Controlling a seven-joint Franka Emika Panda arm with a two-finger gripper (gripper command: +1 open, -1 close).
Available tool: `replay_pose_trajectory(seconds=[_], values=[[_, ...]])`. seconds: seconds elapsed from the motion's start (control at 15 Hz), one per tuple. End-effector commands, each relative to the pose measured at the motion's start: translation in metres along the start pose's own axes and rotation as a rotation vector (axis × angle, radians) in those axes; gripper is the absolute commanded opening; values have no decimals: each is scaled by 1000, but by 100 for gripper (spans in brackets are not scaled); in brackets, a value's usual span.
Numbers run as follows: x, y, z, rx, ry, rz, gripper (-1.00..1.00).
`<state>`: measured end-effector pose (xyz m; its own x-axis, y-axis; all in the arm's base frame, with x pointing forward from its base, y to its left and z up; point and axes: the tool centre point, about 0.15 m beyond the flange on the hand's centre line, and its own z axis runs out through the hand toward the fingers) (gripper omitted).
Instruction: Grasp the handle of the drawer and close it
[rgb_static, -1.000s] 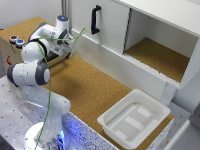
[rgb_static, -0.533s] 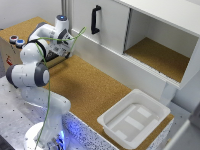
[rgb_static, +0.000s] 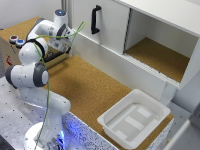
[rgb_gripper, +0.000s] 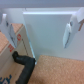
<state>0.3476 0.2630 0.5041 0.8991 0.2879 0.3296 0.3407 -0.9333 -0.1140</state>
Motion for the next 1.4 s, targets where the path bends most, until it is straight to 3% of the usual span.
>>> replay_pose_trajectory(seconds=[0.0,0.2,0.47,0.6,0.8,1.2,1.27,1.33], values=[[41,-29,-44,-39,-171,-163,100],[34,-67,-63,-4,-255,-318,100],[24,-112,-70,-52,-370,-500,100],[20,-128,-67,-37,-396,-533,100],[15,-155,-73,-31,-389,-610,100],[-34,-204,-87,48,-326,-835,100],[-46,-211,-87,71,-315,-867,-100],[-60,-217,-86,88,-316,-911,-100]])
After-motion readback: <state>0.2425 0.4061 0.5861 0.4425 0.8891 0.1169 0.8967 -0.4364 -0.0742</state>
